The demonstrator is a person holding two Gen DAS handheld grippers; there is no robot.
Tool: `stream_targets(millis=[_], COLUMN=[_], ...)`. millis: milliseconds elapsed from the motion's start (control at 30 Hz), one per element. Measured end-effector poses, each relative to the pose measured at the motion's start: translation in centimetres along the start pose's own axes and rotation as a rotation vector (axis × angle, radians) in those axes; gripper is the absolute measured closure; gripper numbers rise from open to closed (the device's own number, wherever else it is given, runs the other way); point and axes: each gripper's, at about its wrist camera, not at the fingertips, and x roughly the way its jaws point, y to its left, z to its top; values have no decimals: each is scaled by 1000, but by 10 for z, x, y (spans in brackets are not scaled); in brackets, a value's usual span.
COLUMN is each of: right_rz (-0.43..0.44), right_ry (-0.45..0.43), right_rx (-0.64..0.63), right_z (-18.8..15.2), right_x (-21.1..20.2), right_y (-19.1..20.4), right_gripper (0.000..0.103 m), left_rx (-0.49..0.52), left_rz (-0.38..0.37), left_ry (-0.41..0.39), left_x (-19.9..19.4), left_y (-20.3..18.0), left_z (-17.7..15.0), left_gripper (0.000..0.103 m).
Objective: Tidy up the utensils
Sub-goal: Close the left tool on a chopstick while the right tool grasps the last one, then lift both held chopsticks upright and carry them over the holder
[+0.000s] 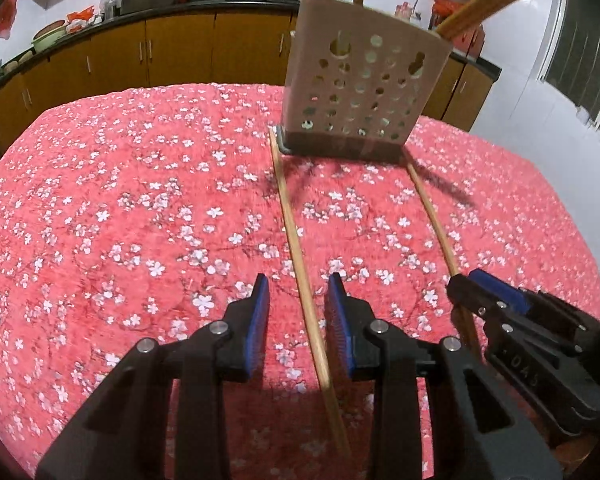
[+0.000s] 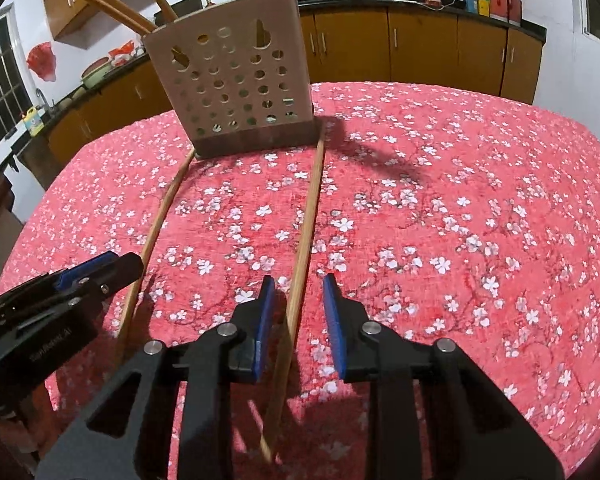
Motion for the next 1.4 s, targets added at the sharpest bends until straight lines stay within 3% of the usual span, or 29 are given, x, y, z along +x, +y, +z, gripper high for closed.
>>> stream_targets(millis=[67,100,167,600,1400], right_rz=[-10,-18,-29,-96,-117], right_ry=[4,7,10,-8,-9], right_rx=[-5,-4,11,102,61], right_z=[1,2,6,31,32], right_x=[1,2,5,17,22], right_y=[1,0,-4,-53,-50], right_gripper=[86,93,95,95,94], left_rx=[16,28,40,-45,-35], left_rz=[18,39,62,144,133], left_ry=[16,7,12,23,-10], left_x=[4,4,6,19,21], left_y=[-2,-4,-3,70,72], left_z=[-2,-2,0,32,28], left_gripper=[85,90,94,95,92])
